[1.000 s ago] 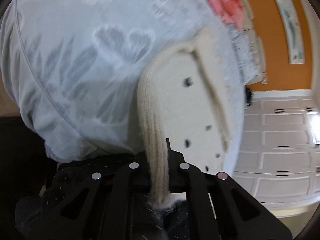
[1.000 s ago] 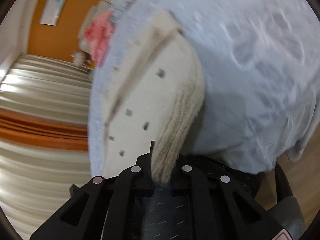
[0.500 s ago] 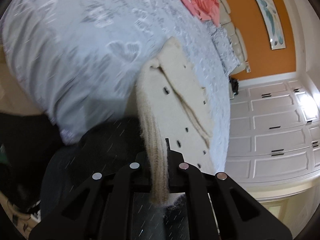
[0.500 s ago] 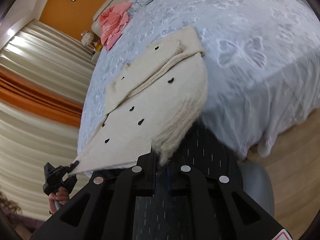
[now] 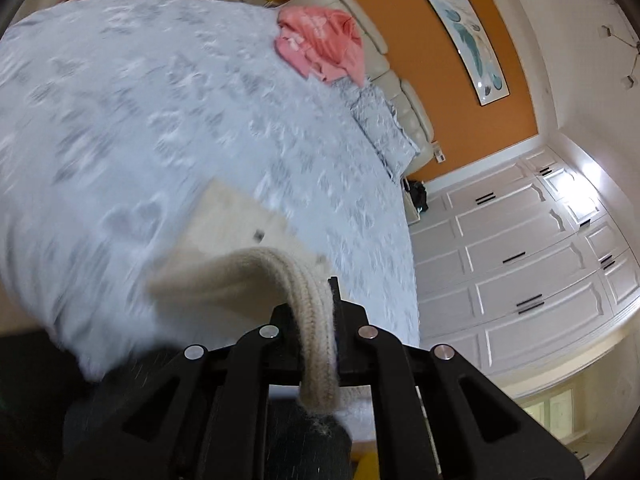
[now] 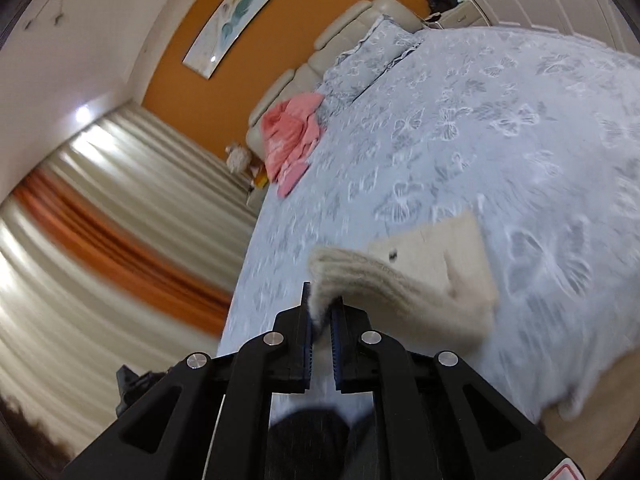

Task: Fold small clothes
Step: 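Lower the folded hem onto the sweater and open both grippers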

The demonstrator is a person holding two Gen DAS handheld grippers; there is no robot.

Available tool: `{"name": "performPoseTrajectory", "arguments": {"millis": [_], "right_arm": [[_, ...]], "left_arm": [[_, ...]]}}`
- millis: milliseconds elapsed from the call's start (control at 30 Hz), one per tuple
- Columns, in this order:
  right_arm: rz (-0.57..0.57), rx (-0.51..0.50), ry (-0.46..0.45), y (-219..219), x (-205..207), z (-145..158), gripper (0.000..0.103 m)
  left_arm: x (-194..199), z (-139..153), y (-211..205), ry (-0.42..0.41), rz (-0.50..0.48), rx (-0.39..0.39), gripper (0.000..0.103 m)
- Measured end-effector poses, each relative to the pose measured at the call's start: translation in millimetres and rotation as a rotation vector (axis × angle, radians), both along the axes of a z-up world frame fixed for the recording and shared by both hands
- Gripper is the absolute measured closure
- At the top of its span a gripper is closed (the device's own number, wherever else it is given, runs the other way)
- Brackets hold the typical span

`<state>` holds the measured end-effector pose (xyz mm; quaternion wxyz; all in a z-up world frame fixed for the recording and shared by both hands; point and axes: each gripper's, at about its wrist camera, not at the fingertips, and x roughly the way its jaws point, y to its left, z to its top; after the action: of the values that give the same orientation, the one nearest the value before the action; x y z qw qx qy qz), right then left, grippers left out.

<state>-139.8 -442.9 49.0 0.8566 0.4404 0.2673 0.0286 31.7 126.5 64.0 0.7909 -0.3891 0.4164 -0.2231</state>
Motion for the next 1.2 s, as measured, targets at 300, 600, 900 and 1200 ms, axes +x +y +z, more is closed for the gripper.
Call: {"name": "performPoseTrajectory", "arguments": {"millis": [300, 600, 900, 1200], "right_arm": [[-0.089, 0.124, 0.221, -42, 147, -119, 0.096], [-0.154, 0.078, 0.322, -57, 196, -164, 0.077], [-0.077, -0.232, 0.329, -8, 106, -146, 0.033], [0.079, -0.317, 0.497, -3, 195, -183, 0.093]], "left_arm": [[148, -101, -66, 0.121, 0.079, 0.16, 0.096], [215, -187, -91, 0.289, 0.073, 0.317, 0.089], [149, -117, -60, -0.06, 0.153, 0.416, 0.02], [189, -171, -116, 0.078, -0.075, 0.613, 0.053]]}}
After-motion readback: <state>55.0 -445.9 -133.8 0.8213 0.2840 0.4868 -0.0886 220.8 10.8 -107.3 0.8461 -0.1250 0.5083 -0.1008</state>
